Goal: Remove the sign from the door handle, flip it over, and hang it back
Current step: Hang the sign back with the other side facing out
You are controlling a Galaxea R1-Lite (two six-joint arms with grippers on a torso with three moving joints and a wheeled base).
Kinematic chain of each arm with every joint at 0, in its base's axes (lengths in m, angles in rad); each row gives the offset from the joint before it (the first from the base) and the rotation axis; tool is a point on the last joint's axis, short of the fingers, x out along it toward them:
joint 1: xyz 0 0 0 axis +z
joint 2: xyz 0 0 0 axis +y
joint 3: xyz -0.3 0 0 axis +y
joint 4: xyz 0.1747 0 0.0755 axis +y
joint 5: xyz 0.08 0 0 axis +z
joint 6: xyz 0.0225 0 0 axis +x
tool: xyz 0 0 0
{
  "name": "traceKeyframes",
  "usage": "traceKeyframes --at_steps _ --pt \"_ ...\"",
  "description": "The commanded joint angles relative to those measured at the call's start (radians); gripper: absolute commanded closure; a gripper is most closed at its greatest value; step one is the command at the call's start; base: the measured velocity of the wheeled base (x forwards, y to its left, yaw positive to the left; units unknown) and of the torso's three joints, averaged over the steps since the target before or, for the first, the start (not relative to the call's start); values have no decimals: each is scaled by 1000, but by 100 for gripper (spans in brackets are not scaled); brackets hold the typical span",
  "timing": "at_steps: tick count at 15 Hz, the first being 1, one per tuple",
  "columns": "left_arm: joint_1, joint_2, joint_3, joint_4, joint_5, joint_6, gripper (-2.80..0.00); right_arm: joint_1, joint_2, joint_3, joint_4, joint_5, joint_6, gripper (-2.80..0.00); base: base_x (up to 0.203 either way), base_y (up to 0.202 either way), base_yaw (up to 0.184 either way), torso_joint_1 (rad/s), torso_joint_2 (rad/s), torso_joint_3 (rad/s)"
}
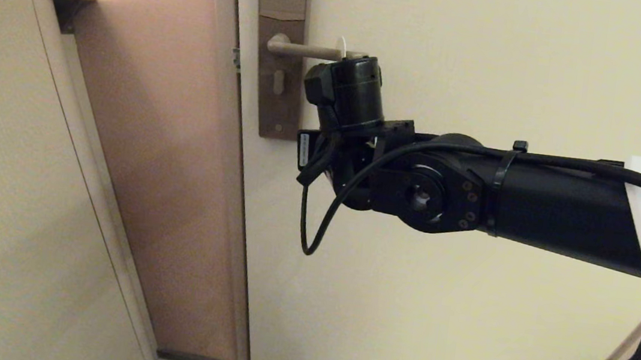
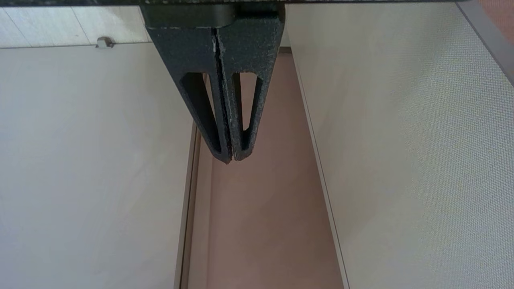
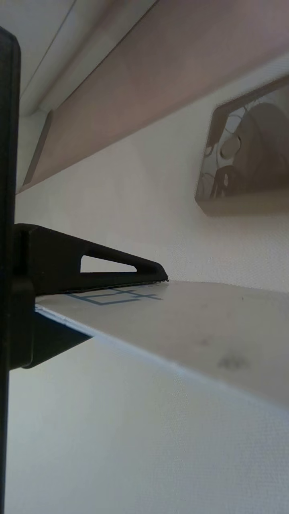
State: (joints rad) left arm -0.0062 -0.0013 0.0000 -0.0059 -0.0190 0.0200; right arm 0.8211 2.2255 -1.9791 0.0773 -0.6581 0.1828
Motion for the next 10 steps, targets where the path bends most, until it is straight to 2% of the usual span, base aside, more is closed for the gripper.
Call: traceKeyframes --at_steps 1,5,10 --pt "0 1 0 0 1 0 0 7 16 0 -17 -3 -2 0 0 0 0 0 0 0" --pt "0 1 0 0 0 0 0 25 23 0 -79 25 -15 0 0 0 0 0 0 0" --pt "0 1 0 0 1 0 0 35 25 0 -88 38 -26 0 0 0 0 0 0 0"
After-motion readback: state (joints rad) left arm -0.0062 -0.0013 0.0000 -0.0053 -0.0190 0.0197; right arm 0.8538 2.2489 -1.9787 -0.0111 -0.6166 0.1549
